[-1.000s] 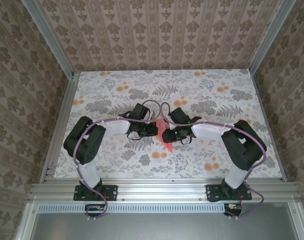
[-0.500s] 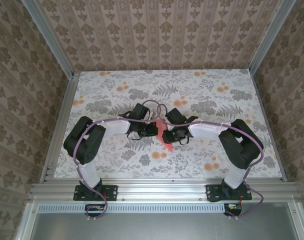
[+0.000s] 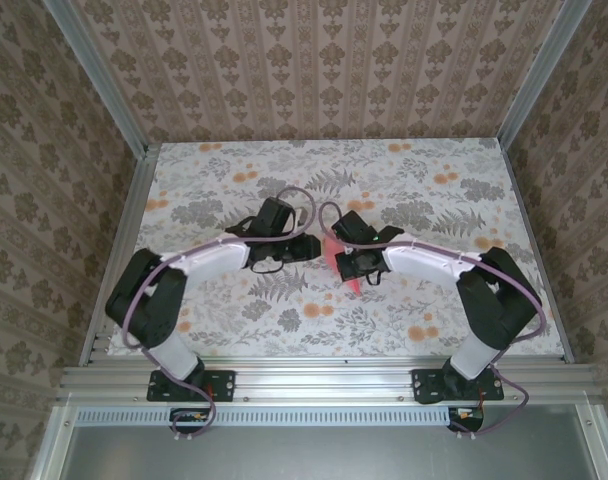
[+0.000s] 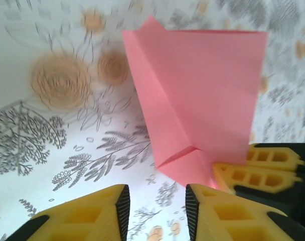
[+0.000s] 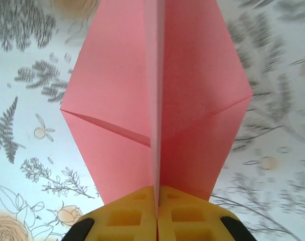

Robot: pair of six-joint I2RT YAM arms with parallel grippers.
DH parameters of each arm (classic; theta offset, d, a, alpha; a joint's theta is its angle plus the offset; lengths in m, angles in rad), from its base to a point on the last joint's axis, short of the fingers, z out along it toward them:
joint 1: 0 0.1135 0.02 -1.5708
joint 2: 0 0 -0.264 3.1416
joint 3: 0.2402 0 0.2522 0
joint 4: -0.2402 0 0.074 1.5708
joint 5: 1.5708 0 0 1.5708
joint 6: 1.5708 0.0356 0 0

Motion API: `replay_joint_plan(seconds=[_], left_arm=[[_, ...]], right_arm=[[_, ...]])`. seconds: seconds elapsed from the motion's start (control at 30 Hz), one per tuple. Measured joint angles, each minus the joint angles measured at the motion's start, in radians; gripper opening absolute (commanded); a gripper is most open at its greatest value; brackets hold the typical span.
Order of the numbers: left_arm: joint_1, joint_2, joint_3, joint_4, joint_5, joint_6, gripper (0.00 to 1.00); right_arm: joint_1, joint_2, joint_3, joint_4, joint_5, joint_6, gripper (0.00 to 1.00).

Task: Fold a paper plane with a square sheet of paper (pick it up from the middle)
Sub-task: Move a paper plane to the center of the table.

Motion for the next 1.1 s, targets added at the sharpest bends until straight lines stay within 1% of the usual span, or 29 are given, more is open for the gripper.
replay_joint_plan(seconds=[0.1,0.2,0.43,0.73,0.9,1.1], left_arm=[[-0.002,-0.080,0.000,-0.018,-0.057,-0.002,0.40],[-0.002,-0.125,-0.011,-0.029,-0.108,-0.005,0.40],[-0.002,-0.167,-0.071,-0.072,-0.175,-0.013,0.40],[-0.002,-0.192,-0.080,-0.087,-0.205,-0.016,0.40],[-0.002,-0.192,-0.080,-0.090,-0.205,-0.016,0.40],[-0.002,-0.191,-0.080,-0.091,-0.205,-0.016,0.40]], right_arm=[[-0.034,0.008,0.050,-0.034,0.042,0.008,0.10],[-0.056,0.050,0.103,-0.064,0.076,0.026,0.10],[-0.061,0.209,0.205,-0.114,0.097,0.071,0.13],[-0.061,0.262,0.211,-0.132,0.101,0.088,0.22],[-0.061,0.286,0.211,-0.131,0.101,0.094,0.24],[-0.061,0.297,0.211,-0.128,0.101,0.095,0.25]])
